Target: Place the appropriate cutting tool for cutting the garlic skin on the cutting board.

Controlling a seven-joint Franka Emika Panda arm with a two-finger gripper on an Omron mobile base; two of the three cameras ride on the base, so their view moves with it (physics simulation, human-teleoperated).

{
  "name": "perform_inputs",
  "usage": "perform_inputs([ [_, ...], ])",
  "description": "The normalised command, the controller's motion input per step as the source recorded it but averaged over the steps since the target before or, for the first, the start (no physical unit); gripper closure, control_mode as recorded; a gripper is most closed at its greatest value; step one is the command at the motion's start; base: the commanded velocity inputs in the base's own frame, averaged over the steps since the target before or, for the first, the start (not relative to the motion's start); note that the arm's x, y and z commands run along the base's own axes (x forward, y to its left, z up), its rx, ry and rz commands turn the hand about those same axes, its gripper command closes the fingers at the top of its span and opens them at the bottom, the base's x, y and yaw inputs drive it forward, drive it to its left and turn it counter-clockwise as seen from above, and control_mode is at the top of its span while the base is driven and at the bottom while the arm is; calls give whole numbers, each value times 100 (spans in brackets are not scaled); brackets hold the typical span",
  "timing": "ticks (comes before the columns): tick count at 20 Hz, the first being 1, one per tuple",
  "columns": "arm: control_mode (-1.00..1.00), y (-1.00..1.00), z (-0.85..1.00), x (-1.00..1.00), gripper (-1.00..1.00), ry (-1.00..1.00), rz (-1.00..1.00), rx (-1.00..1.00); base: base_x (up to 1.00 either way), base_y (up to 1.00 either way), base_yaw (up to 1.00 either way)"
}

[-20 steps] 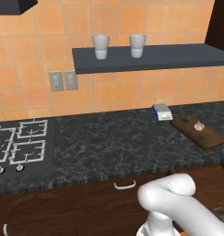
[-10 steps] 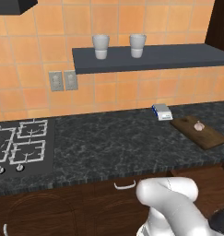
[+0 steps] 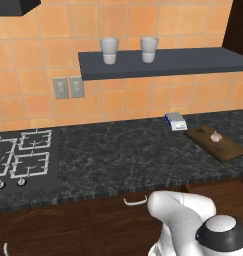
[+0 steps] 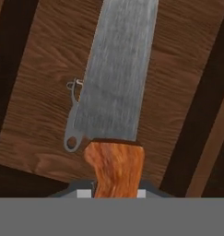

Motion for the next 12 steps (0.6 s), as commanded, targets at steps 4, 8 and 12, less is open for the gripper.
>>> perform_inputs([
  [4,-100,2,45,77,100,2,6,0,0,0,0],
  [8,-100,0,11,86,100,0,12,0,0,0,0],
  [12,-100,-4,15,87,100,0,13,0,0,0,0],
])
